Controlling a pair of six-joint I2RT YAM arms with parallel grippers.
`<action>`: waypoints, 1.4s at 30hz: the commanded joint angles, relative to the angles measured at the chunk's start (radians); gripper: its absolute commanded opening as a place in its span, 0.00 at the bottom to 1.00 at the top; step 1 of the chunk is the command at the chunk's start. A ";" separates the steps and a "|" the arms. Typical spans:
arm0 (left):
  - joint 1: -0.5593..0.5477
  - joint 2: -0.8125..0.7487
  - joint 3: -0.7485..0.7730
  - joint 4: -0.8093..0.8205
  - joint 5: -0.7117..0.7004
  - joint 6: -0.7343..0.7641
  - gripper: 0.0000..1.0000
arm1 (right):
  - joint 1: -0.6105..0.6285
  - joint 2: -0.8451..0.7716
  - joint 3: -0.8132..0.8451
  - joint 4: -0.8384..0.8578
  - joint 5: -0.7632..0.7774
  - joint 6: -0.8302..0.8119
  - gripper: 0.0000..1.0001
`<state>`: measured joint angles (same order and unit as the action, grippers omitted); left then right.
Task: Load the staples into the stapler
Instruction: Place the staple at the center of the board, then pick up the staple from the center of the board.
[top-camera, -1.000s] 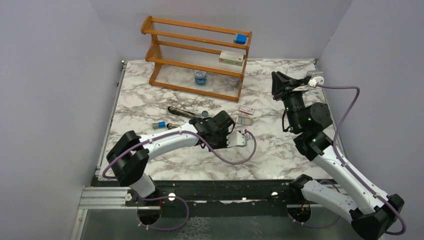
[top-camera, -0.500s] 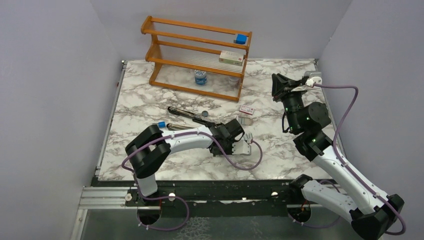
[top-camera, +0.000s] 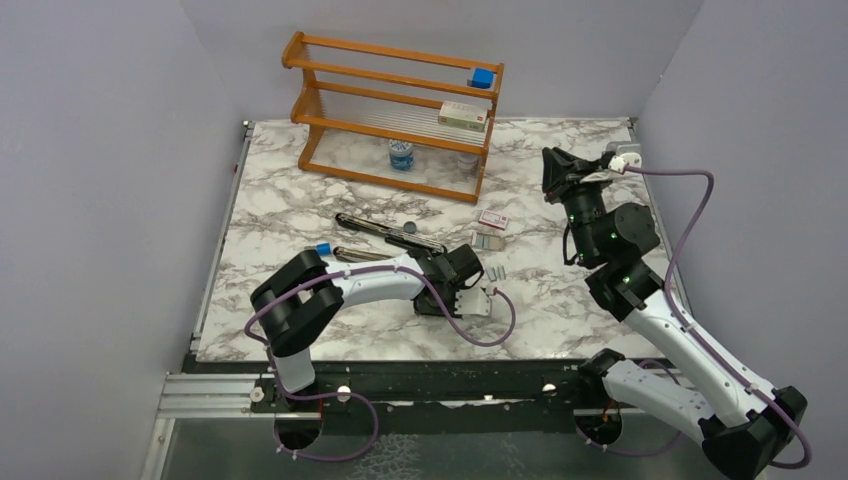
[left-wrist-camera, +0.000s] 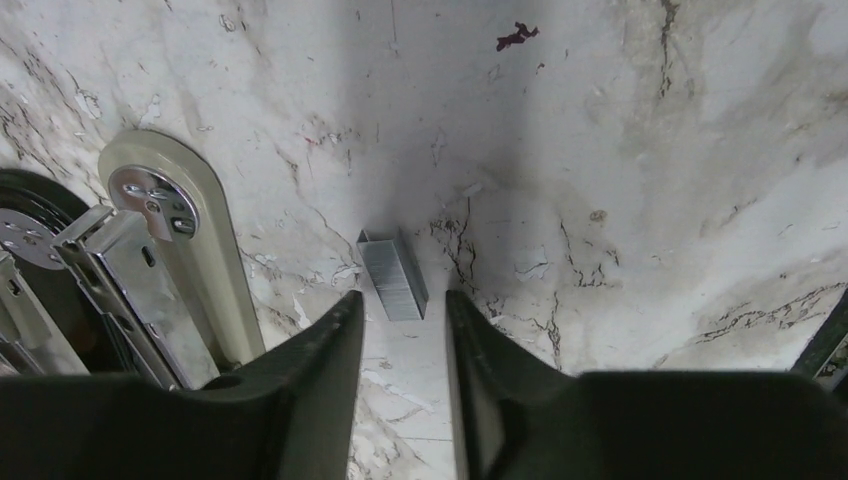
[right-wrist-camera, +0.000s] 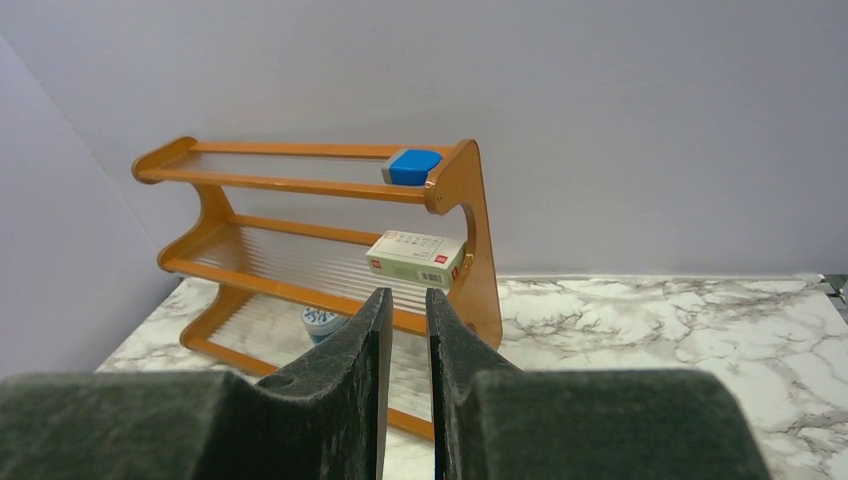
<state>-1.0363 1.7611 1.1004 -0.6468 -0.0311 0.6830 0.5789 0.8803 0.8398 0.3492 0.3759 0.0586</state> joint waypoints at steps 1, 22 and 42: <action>-0.007 0.002 0.007 -0.011 -0.007 0.008 0.43 | -0.002 0.009 -0.002 -0.016 0.010 -0.008 0.21; 0.220 -0.289 0.110 0.397 -0.152 -0.382 0.58 | -0.002 0.399 0.171 -0.878 -0.112 0.398 0.18; 0.346 -0.382 0.042 0.514 -0.125 -0.532 0.63 | -0.077 0.760 0.165 -0.872 -0.313 0.305 0.22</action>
<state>-0.6933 1.4292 1.1740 -0.1810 -0.1474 0.1722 0.5102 1.6169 0.9966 -0.5339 0.1078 0.3874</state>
